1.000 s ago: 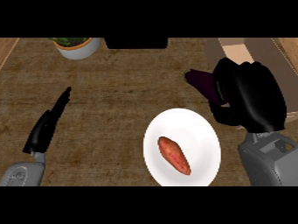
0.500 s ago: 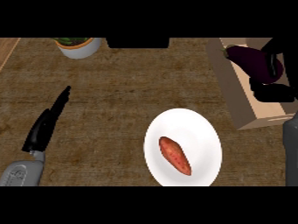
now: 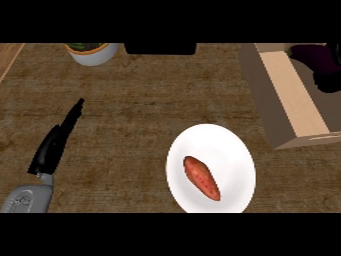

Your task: Pick the eggplant from the plate and place it in the cardboard box

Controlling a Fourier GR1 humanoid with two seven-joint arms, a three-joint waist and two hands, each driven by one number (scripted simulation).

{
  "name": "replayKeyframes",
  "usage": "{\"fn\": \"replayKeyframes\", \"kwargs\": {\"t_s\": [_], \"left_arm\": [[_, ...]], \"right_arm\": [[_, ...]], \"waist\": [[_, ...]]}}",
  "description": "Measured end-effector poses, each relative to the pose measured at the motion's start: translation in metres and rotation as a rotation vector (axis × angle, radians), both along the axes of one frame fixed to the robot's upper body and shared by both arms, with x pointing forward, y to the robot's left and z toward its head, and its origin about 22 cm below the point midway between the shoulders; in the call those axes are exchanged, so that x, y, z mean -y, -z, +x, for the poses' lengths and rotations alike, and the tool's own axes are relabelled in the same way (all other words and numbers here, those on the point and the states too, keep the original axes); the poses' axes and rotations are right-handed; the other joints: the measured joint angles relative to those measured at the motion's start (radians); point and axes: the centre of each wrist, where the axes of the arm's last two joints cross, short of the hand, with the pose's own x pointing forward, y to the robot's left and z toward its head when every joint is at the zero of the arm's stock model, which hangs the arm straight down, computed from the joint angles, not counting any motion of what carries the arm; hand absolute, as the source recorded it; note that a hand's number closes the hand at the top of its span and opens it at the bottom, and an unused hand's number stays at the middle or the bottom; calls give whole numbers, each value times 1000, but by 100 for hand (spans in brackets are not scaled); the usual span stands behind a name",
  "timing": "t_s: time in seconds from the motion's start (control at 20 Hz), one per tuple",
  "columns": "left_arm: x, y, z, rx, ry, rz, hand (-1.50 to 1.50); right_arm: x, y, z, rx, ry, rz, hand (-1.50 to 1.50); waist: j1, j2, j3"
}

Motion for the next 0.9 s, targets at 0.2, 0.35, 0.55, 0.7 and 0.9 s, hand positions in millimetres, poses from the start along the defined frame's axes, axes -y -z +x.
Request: {"fn": "replayKeyframes", "kwargs": {"t_s": [0.2,0.35,0.55,0.7,0.9], "left_arm": [[1,2,2,1,-2,-2,0],[2,2,0,1,4,-6,0],[5,4,0,7,3,-7,0],[5,5,2,5,3,-4,0],[3,4,3,1,1,-3,0]], "right_arm": [[21,21,17,-160,33,83,-150],[37,38,25,-264,6,152,-150],[42,66,33,-259,-81,238,-150],[38,68,39,-157,-150,370,-150],[45,68,42,-22,-222,572,-150]], "waist": [[3,2,0],[6,3,0],[8,3,1],[8,4,2],[4,2,2]]}}
